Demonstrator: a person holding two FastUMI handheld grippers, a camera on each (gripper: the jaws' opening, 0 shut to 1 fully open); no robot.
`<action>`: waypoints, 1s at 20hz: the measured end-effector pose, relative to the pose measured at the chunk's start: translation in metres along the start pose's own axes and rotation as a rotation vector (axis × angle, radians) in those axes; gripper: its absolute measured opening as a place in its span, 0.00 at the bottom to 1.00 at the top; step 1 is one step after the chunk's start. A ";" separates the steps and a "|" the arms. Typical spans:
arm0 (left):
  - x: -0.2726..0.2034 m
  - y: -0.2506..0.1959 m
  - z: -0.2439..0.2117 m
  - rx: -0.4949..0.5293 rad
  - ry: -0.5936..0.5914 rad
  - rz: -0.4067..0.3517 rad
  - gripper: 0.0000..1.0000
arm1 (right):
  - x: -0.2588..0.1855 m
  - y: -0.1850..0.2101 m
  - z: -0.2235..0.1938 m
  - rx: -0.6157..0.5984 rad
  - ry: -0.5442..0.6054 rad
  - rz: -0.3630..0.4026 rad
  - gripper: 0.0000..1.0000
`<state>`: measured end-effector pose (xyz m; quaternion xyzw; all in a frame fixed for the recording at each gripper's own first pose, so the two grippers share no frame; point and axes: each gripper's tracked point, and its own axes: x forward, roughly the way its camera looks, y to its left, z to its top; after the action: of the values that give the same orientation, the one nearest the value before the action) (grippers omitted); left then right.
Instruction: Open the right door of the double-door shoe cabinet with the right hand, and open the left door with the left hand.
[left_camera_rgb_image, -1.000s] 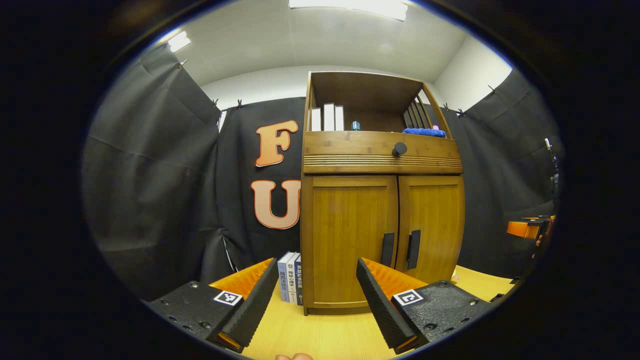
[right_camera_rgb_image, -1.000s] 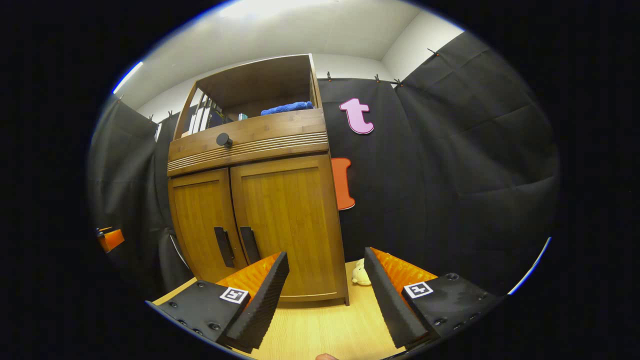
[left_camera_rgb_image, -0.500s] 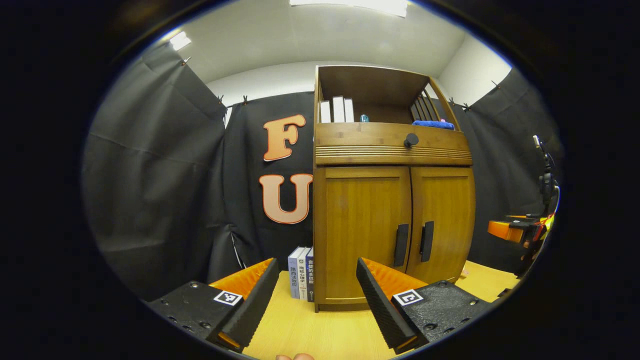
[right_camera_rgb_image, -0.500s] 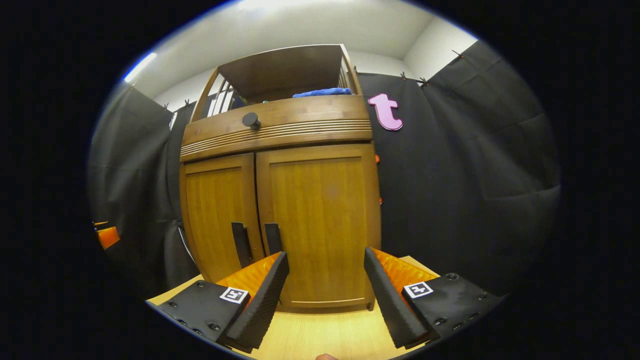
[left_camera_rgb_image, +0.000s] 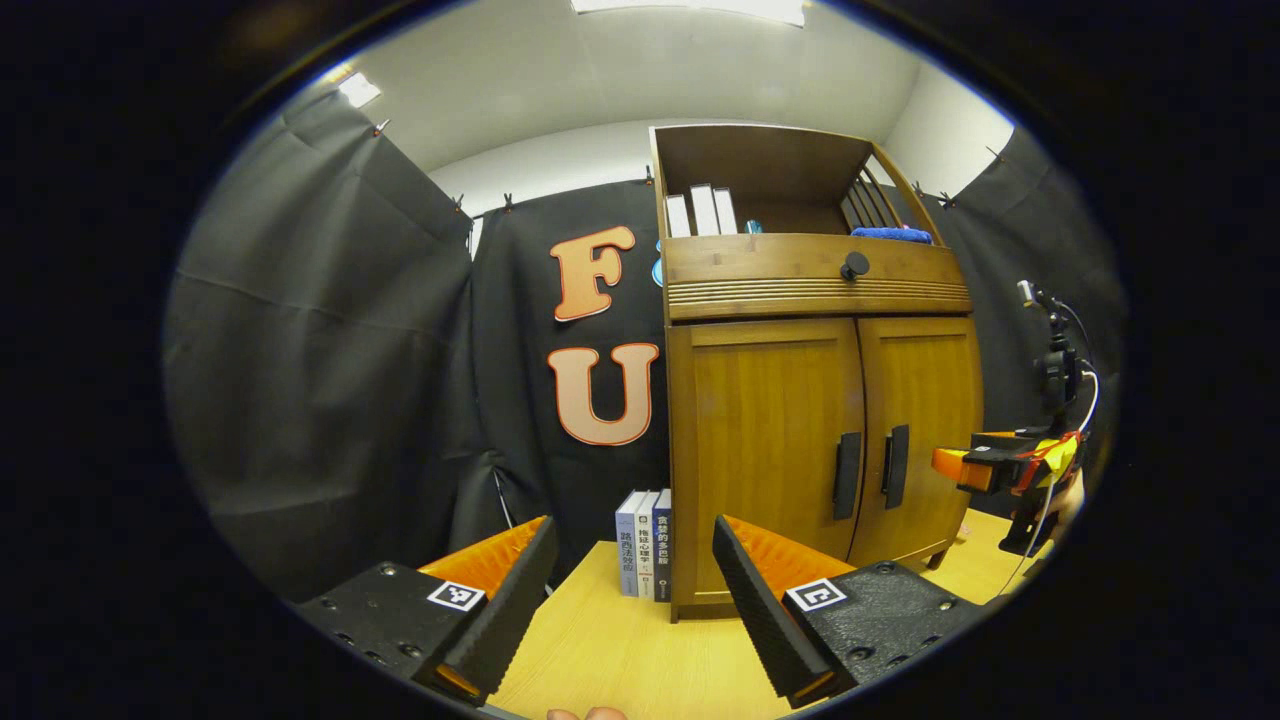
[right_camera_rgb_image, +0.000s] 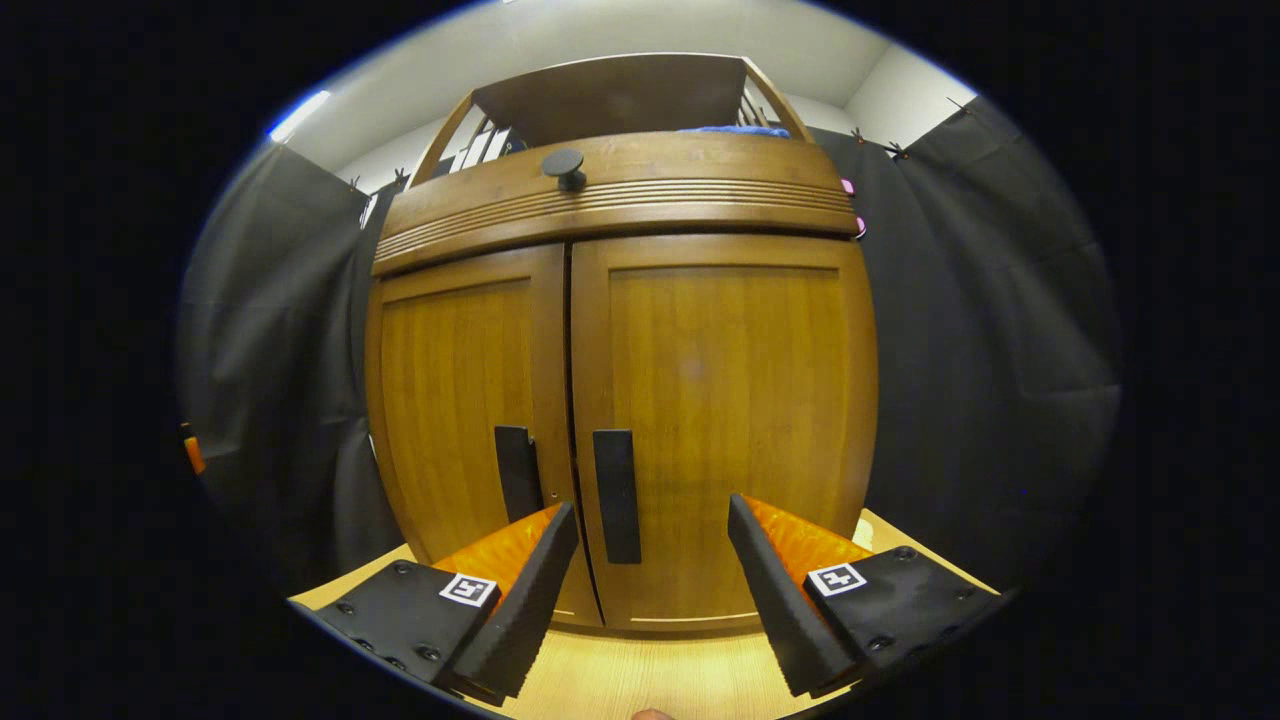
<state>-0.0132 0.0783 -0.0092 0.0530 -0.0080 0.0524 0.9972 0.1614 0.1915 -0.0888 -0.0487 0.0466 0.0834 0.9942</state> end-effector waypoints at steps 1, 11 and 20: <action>0.002 0.004 -0.002 0.003 0.001 0.007 0.92 | 0.010 0.004 -0.003 -0.009 0.004 -0.002 0.98; 0.019 0.024 -0.028 -0.020 0.029 0.035 0.94 | 0.076 0.011 -0.035 0.009 0.054 -0.024 0.77; 0.020 0.034 -0.032 -0.022 0.030 0.060 0.92 | 0.091 0.014 -0.040 0.012 0.059 -0.017 0.35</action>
<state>0.0033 0.1177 -0.0374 0.0412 0.0047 0.0829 0.9957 0.2449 0.2156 -0.1385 -0.0454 0.0761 0.0730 0.9934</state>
